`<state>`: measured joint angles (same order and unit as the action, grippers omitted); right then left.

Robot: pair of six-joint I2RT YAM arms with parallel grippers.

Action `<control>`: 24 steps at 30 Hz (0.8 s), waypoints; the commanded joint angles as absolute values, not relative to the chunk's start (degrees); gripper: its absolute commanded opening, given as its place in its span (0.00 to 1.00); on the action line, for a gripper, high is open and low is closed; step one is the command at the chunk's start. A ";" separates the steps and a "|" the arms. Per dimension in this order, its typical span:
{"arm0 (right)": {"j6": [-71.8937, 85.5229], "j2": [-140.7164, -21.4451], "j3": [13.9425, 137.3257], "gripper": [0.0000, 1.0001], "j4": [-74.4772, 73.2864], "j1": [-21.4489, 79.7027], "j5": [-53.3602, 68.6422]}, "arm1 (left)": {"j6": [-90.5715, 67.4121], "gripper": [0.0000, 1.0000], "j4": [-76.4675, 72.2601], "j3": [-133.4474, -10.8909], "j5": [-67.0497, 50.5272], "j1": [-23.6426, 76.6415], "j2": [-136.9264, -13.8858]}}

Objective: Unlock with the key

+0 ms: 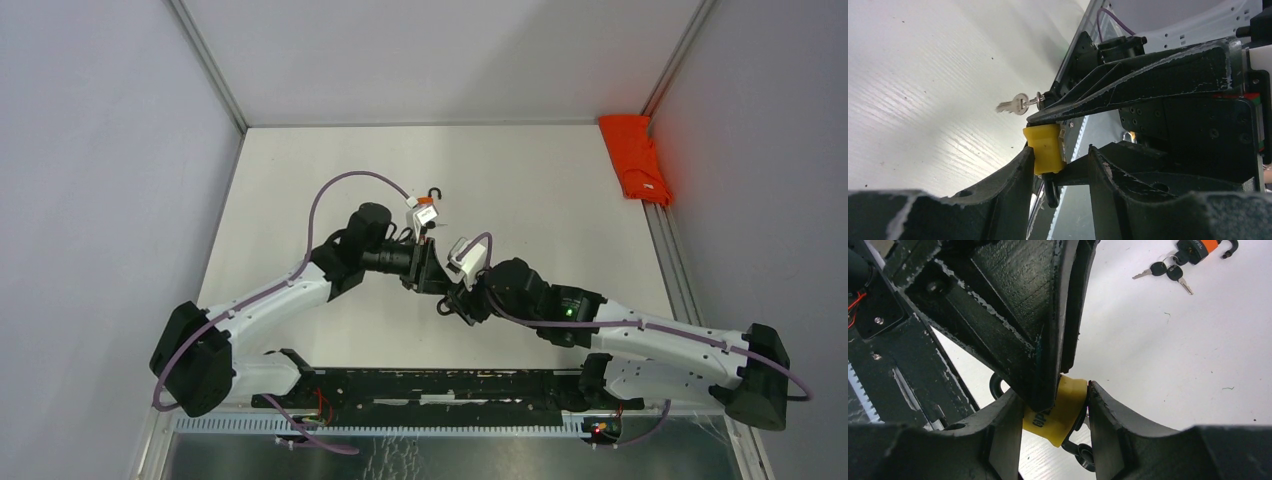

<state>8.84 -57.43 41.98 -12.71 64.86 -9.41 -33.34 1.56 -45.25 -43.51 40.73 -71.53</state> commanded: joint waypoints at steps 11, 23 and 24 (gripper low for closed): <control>6.81 -54.18 46.67 0.00 -10.05 65.13 -8.39 | -24.27 0.55 10.47 -48.30 -53.96 40.65 -69.64; 5.99 -53.18 47.37 0.00 -10.51 65.78 -7.25 | -22.61 0.53 15.59 -52.84 -53.53 40.66 -74.84; 6.06 -53.13 47.22 0.00 -10.51 65.83 -7.25 | -22.59 0.52 15.88 -53.47 -53.44 40.59 -75.12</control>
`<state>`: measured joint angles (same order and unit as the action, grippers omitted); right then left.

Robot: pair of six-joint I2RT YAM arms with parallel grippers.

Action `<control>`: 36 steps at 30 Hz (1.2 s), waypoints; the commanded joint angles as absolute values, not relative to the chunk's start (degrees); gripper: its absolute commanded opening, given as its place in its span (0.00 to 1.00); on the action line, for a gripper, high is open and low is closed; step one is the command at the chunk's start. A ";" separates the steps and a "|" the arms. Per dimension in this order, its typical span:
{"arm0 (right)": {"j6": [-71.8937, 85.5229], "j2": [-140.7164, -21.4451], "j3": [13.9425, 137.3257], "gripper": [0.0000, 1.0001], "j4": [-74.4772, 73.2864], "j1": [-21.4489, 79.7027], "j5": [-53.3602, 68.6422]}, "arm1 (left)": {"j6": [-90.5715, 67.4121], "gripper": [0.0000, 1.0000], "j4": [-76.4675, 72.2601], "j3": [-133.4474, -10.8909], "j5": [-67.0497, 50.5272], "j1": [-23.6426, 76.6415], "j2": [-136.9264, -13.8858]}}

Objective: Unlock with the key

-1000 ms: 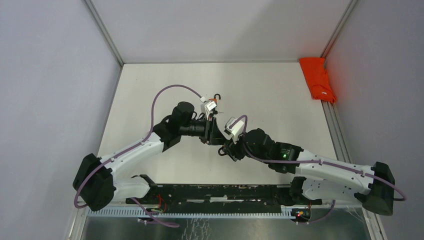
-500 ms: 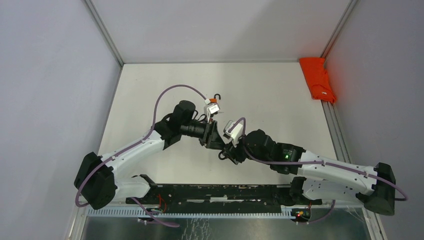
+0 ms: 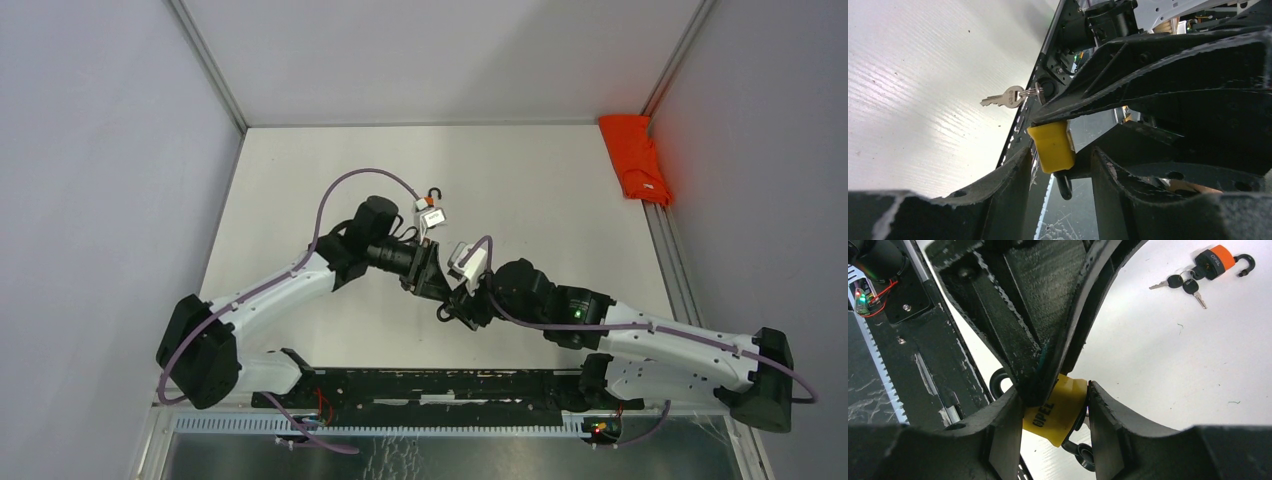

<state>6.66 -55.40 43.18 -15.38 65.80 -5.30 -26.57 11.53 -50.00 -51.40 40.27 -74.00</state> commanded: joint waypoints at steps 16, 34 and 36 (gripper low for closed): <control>5.42 -54.34 48.92 0.00 -10.68 66.27 -8.87 | -17.52 0.51 25.23 -56.63 -56.12 40.79 -78.61; 4.90 -56.34 50.89 0.00 -10.63 66.86 -10.77 | -16.50 0.02 27.06 -53.21 -58.81 43.83 -77.10; 5.09 -56.34 50.95 0.00 -10.71 66.88 -11.23 | -17.78 0.02 25.70 -52.93 -57.91 43.86 -76.11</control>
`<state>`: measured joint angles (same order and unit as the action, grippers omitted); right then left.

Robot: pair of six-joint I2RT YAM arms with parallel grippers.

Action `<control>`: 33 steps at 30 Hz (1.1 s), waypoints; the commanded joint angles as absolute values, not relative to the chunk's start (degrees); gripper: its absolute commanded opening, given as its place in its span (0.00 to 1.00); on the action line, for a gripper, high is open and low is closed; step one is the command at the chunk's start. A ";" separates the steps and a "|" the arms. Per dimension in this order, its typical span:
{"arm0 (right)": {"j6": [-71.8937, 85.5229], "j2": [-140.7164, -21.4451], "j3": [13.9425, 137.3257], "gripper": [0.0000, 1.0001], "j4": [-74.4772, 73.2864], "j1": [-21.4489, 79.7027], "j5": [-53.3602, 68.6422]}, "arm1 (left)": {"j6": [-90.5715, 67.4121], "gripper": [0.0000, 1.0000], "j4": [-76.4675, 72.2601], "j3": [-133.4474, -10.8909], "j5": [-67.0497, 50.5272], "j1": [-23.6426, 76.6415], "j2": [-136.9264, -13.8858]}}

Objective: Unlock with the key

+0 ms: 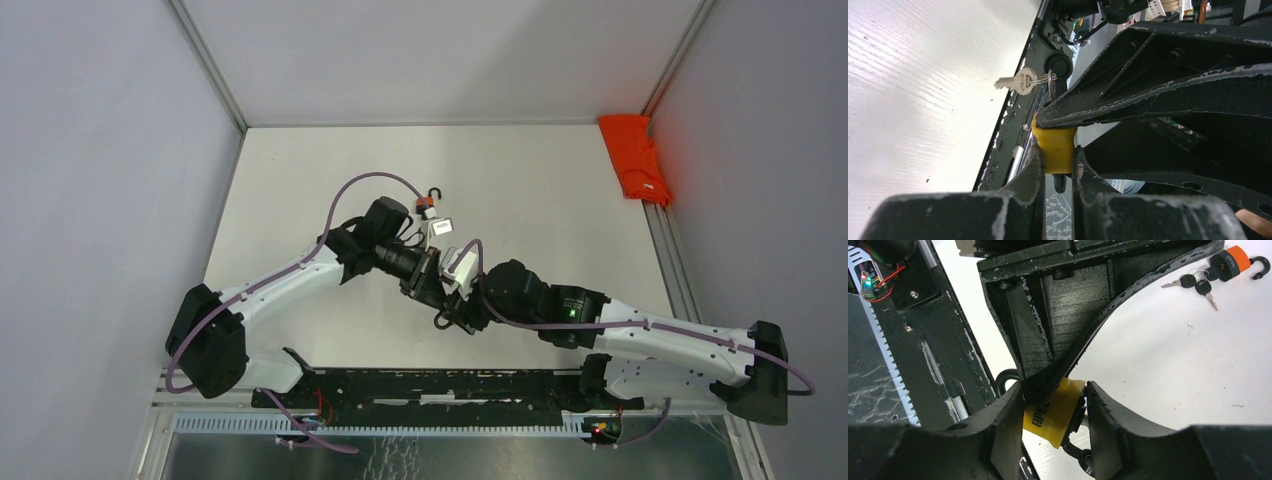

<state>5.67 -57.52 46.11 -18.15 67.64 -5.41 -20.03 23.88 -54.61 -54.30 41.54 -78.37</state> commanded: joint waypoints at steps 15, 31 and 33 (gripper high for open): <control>7.67 -52.11 49.22 0.36 -10.01 66.82 -18.92 | -21.41 0.02 22.16 -51.97 -47.26 43.77 -76.20; 13.68 -44.00 42.89 0.53 -13.81 66.88 -31.53 | -21.12 0.02 16.79 -48.61 -39.35 43.81 -90.27; 14.60 -43.77 41.58 0.52 -14.47 66.88 -31.38 | -21.01 0.02 17.23 -49.09 -38.27 43.86 -91.12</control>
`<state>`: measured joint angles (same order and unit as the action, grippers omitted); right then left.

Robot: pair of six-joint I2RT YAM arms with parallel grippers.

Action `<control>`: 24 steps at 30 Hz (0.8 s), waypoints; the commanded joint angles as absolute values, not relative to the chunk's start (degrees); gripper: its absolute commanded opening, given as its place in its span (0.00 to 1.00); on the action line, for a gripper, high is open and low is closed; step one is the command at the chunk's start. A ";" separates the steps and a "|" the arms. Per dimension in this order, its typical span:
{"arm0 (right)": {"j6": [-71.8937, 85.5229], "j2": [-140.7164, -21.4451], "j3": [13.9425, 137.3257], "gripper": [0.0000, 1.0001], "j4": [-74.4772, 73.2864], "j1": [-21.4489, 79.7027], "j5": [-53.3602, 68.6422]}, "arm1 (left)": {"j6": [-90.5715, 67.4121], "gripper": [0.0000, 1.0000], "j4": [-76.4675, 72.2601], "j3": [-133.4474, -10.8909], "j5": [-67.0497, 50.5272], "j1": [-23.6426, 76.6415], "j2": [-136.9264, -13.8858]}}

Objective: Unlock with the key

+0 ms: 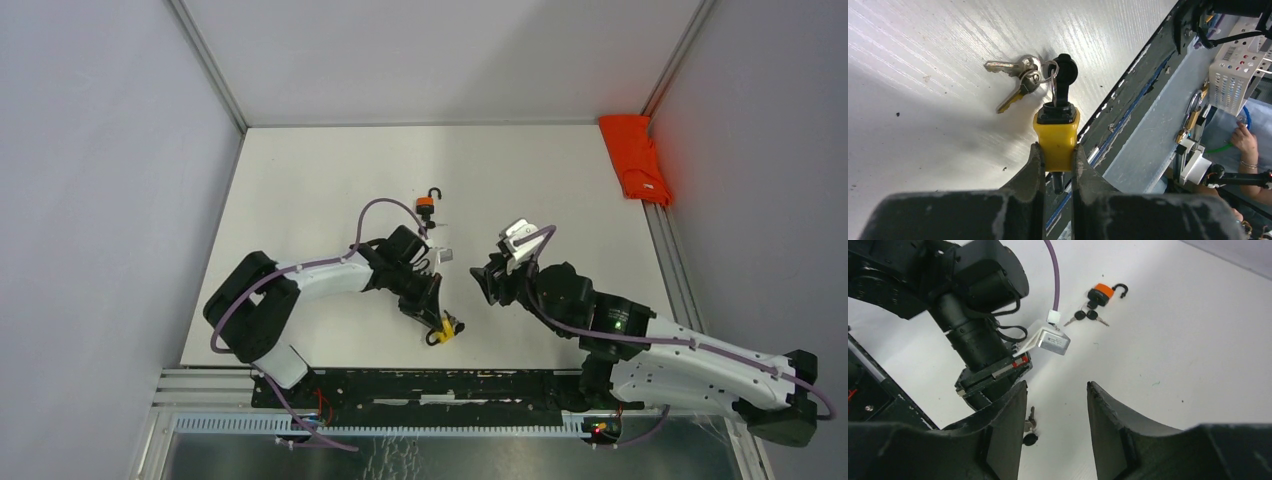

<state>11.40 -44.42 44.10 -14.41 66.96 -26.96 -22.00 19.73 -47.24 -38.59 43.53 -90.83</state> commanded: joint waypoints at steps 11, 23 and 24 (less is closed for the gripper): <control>25.30 -48.75 24.64 0.00 -7.29 67.04 -11.10 | -24.04 0.02 13.82 -48.05 -32.21 43.71 -94.53; 30.61 -58.64 20.07 0.00 -1.15 67.10 -11.18 | -32.26 0.02 -4.01 -39.89 -27.01 43.76 -98.44; 31.00 -60.19 20.12 0.00 -0.52 67.11 -11.14 | -32.60 0.02 -5.14 -39.27 -27.22 43.74 -98.82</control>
<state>27.55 -56.14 20.23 -5.89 67.02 -11.49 -29.95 -0.40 -43.24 -34.39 43.64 -94.74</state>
